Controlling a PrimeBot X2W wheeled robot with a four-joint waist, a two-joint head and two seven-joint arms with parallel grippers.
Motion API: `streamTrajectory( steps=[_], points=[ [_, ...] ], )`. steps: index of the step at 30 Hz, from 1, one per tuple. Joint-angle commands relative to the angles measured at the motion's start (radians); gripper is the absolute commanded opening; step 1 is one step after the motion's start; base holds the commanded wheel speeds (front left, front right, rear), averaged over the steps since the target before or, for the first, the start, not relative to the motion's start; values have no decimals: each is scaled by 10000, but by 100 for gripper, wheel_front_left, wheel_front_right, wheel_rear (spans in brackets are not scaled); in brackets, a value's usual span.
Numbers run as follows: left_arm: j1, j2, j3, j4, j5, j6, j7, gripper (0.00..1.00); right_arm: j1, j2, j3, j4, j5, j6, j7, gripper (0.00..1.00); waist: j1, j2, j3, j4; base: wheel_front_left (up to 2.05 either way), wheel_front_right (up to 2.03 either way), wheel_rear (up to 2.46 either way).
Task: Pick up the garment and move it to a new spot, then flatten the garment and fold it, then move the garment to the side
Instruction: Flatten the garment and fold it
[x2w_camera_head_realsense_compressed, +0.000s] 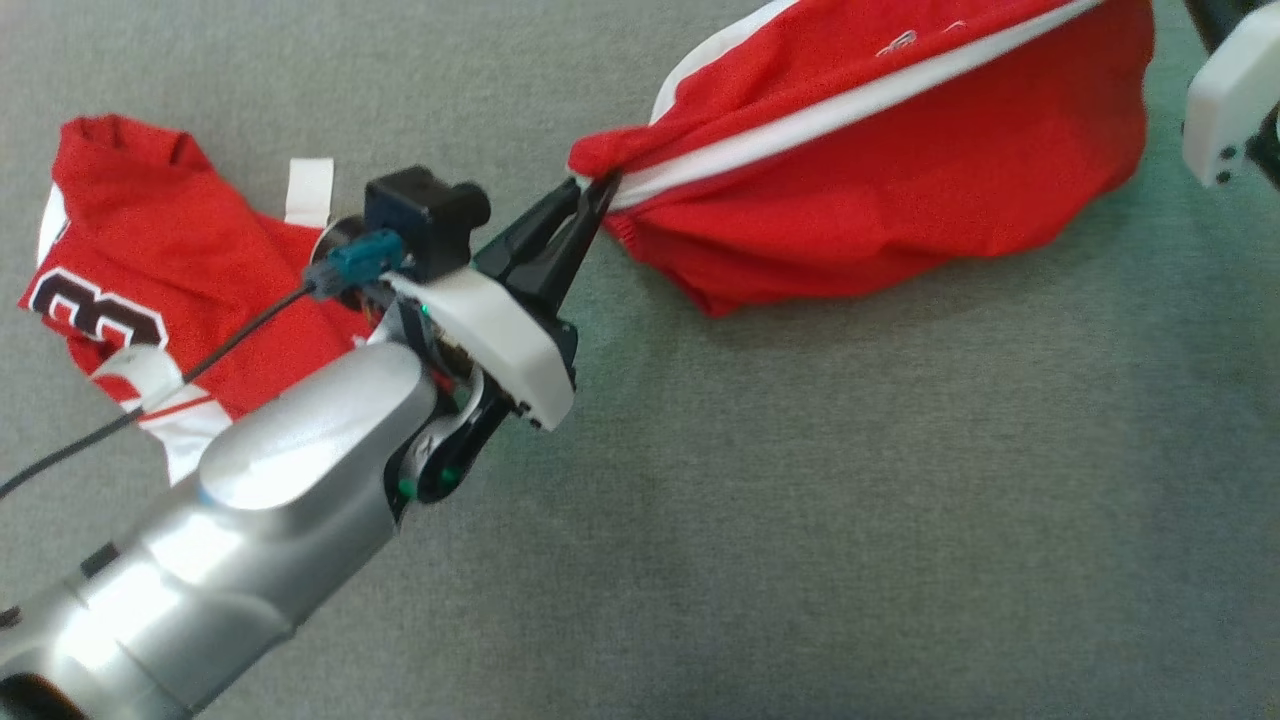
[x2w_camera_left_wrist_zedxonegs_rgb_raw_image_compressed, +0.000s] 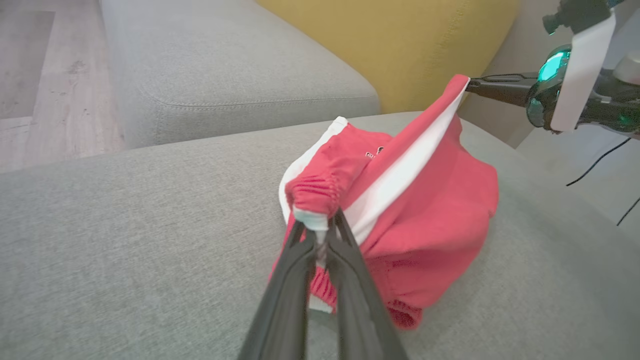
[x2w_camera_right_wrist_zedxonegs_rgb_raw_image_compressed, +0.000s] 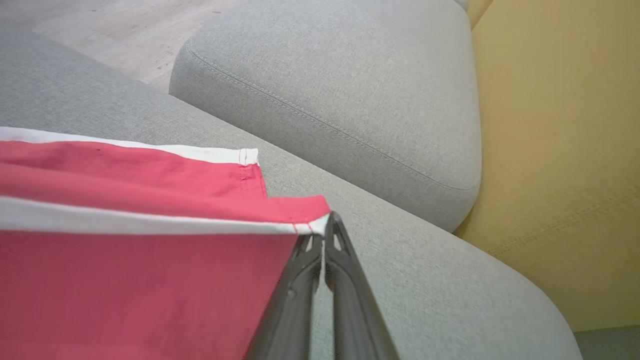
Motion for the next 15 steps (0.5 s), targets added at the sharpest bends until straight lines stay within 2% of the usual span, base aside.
streamTrajectory(
  steps=[1,15],
  points=[
    [-567,129,469,-51,144,-48,-87,0,-305,-21,106,-22,-34,-7,-157,0,-1,0,257,189,0,0,0],
    [-1350,-616,345,944,347,-345,-137,0,-1868,376,1117,1607,349,-7,-911,0,-1,0,1272,968,0,0,0]
  ],
)
